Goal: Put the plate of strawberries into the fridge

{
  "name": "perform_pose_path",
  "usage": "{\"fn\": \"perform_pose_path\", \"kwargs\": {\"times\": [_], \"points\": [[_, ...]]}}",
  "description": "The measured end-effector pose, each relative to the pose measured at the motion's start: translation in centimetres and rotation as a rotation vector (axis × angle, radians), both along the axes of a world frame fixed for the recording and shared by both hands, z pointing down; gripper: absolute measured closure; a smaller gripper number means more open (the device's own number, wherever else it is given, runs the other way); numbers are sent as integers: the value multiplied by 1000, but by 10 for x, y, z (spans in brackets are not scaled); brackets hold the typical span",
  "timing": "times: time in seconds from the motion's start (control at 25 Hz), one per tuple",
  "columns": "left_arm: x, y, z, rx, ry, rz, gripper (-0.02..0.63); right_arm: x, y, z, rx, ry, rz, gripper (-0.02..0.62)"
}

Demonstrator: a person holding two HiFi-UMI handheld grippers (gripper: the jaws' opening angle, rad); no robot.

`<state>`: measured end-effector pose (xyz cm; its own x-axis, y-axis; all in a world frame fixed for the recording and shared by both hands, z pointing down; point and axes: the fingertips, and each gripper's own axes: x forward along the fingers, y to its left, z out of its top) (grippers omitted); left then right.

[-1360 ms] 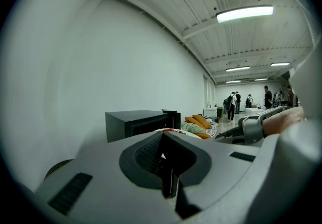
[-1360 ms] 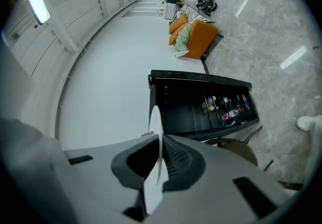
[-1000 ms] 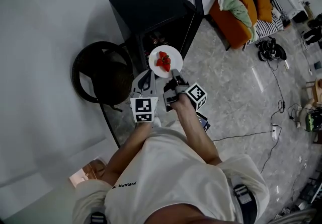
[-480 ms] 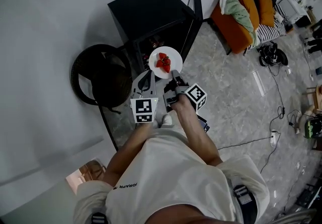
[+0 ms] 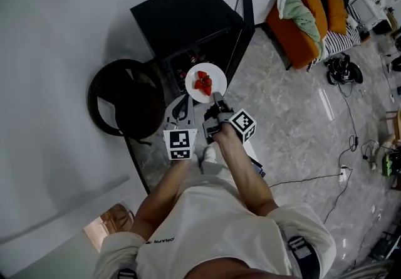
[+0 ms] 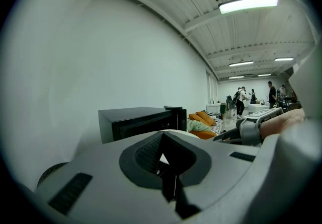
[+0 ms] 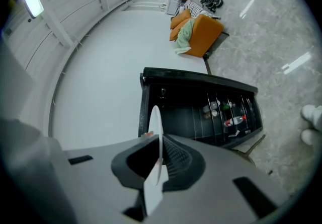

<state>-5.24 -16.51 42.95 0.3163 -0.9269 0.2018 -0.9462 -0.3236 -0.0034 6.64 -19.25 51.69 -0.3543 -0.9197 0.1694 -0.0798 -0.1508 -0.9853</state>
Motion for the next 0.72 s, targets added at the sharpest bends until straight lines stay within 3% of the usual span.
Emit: {"fn": "perform_pose_path", "kwargs": {"times": [0.72], "points": [[10,-42,26,-30,9,19,604,3,-42,36,-14,4,14,575]]}}
